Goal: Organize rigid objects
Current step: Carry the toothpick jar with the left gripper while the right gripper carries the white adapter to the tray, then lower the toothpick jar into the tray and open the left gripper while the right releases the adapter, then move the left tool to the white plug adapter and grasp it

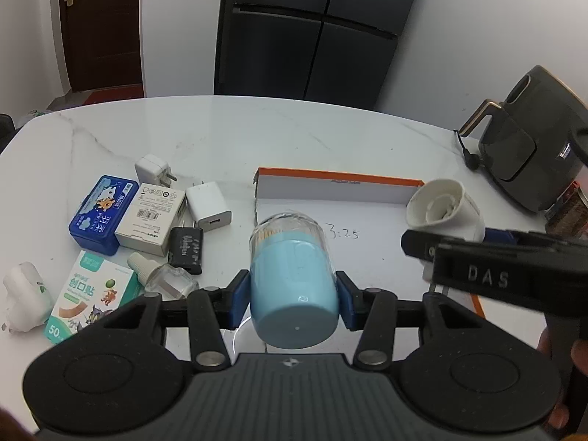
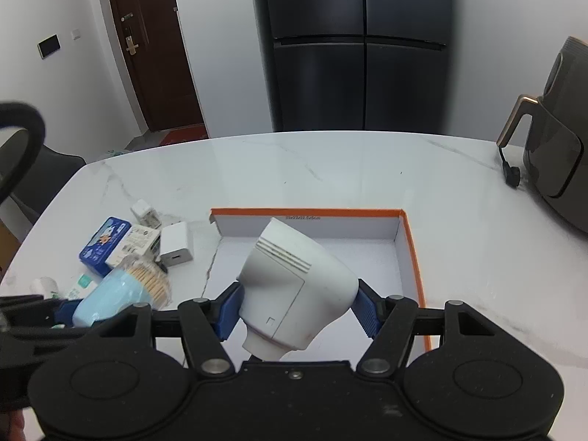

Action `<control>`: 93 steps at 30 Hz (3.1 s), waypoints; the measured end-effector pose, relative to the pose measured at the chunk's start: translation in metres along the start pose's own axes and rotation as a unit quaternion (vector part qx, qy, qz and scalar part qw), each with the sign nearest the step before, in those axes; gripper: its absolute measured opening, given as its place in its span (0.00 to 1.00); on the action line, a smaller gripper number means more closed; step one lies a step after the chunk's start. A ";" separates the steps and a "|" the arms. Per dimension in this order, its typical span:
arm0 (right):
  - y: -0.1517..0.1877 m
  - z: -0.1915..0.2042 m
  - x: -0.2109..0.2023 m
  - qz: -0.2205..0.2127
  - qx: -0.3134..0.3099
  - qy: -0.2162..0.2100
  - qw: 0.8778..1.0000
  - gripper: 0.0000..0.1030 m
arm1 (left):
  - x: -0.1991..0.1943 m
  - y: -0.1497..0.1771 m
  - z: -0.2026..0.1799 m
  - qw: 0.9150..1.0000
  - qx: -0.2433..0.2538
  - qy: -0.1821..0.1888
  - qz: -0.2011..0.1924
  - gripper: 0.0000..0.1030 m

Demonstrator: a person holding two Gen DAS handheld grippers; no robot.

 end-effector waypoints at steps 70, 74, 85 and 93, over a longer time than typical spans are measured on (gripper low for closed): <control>0.014 -0.017 -0.057 -0.023 0.067 0.019 0.997 0.83 | -0.018 -0.003 -0.003 1.000 0.019 -0.005 -0.010 0.87; 0.023 0.014 -0.057 -0.016 0.054 0.004 0.998 0.83 | -0.032 0.003 0.022 1.000 0.001 -0.022 -0.011 0.87; 0.037 0.087 -0.048 0.005 0.009 -0.036 0.999 0.83 | -0.060 0.024 0.089 0.997 -0.045 -0.059 -0.023 0.88; 0.048 0.124 -0.038 0.020 -0.003 -0.057 0.998 0.84 | -0.069 0.051 0.155 0.992 -0.045 -0.115 -0.019 0.92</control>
Point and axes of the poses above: each gripper's, at about its wrist camera, not at the fingertips, and x roughly the way its jaws point, z to its left, y to its underside, the point moved 2 cm from there along x, roughly the way its jaws point, and after that the axes turned 7 degrees about x, right-handed, at the moved point
